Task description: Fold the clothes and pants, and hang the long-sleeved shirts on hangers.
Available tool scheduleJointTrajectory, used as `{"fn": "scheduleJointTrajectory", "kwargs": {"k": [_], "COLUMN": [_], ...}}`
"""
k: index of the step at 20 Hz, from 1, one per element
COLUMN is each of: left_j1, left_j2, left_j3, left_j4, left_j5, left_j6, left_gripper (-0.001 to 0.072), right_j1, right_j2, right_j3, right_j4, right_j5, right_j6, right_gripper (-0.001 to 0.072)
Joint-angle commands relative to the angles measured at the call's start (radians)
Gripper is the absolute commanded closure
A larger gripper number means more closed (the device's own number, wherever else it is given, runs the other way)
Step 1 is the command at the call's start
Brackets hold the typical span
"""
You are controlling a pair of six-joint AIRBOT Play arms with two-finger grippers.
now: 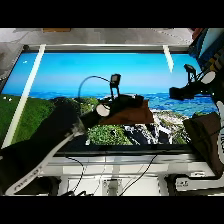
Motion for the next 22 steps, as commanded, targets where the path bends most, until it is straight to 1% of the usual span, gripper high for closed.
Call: {"fn": "scheduleJointTrajectory", "kwargs": {"k": [1, 2, 3, 4, 6, 7, 8, 10, 12, 15, 18, 19, 21, 22], "left_j1": [0.096, 0.124, 0.148, 0.167, 0.196, 0.204, 0.206, 0.205, 0.204, 0.205, 0.205, 0.205, 0.205, 0.205], "left_j2": [0.081, 0.098, 0.109, 0.114, 0.114, 0.113, 0.111, 0.111, 0.111, 0.111, 0.111, 0.111, 0.111, 0.111], "left_j3": [0.001, 0.001, 0.001, 0.001, 0.0, 0.0, 0.0, 0.0, -0.001, -0.001, -0.001, -0.001, -0.001, -0.001], "left_j4": [0.0, 0.0, 0.0, 0.0, 0.0, 0.0, 0.001, 0.001, 0.001, 0.001, 0.001, 0.019, 0.145, 0.215], "left_j5": [-0.054, -0.072, -0.092, -0.114, -0.172, -0.198, -0.213, -0.221, -0.221, -0.221, -0.22, -0.22, -0.233, -0.249], "left_j6": [0.117, 0.121, 0.121, 0.121, 0.121, 0.121, 0.121, 0.121, 0.121, 0.121, 0.121, 0.121, 0.12, 0.12], "left_gripper": [0.0005, 0.0005, 0.0006, 0.0005, 0.0006, 0.0006, 0.0006, 0.0006, 0.0006, 0.0006, 0.0006, 0.0006, 0.0007, 0.0007], "right_j1": [-0.063, -0.073, -0.073, -0.066, -0.042, -0.028, -0.013, 0.025, 0.072, 0.145, 0.215, 0.24, 0.287, 0.306], "right_j2": [-0.057, -0.075, -0.091, -0.103, -0.132, -0.157, -0.18, -0.219, -0.241, -0.242, -0.242, -0.242, -0.242, -0.242], "right_j3": [-0.117, -0.158, -0.197, -0.227, -0.263, -0.264, -0.264, -0.264, -0.264, -0.249, -0.227, -0.226, -0.225, -0.224], "right_j4": [0.331, 0.415, 0.459, 0.468, 0.453, 0.453, 0.464, 0.478, 0.497, 0.513, 0.509, 0.506, 0.505, 0.504], "right_j5": [0.097, 0.072, 0.017, -0.043, -0.134, -0.153, -0.16, -0.151, -0.146, -0.131, -0.143, -0.165, -0.209, -0.229], "right_j6": [-0.333, -0.338, -0.331, -0.284, -0.203, -0.164, -0.134, -0.112, -0.118, -0.165, -0.169, -0.169, -0.169, -0.169], "right_gripper": [0.0698, 0.0644, 0.035, 0.0094, 0.003, 0.0017, 0.0017, 0.0017, 0.0017, 0.0021, 0.003, 0.0086, 0.0319, 0.0467]}}
